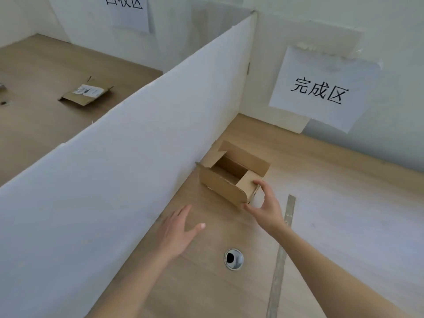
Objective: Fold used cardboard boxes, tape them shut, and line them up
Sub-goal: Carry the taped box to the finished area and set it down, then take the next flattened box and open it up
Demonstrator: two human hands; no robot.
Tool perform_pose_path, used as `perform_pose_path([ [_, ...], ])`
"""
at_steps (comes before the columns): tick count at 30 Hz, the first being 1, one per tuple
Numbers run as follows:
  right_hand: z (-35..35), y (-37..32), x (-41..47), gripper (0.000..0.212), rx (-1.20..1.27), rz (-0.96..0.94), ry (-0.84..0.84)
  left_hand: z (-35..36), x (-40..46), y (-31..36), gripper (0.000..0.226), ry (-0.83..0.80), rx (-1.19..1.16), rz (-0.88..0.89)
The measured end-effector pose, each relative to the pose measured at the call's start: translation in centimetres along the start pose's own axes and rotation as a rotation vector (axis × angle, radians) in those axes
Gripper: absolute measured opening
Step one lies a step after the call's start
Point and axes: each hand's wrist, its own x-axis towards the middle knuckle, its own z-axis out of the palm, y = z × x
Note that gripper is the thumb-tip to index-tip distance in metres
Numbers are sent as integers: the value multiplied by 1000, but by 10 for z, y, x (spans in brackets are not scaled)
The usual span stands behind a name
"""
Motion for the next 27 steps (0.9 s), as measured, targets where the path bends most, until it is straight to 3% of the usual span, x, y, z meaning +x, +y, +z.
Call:
perform_pose_path([
  [7, 24, -1, 35, 77, -56, 63, -75, -3, 7, -1, 77, 4, 23, 5],
  [13, -9, -6, -10, 83, -164, 80, -74, -6, -9, 24, 75, -1, 71, 73],
  [19, -96, -26, -84, 78, -363, 72, -57, -13, -52, 107, 74, 63, 187, 218],
  [27, -281, -87, -225, 78, -502, 17, 187, -12, -176, 288, 78, 140, 293, 507],
])
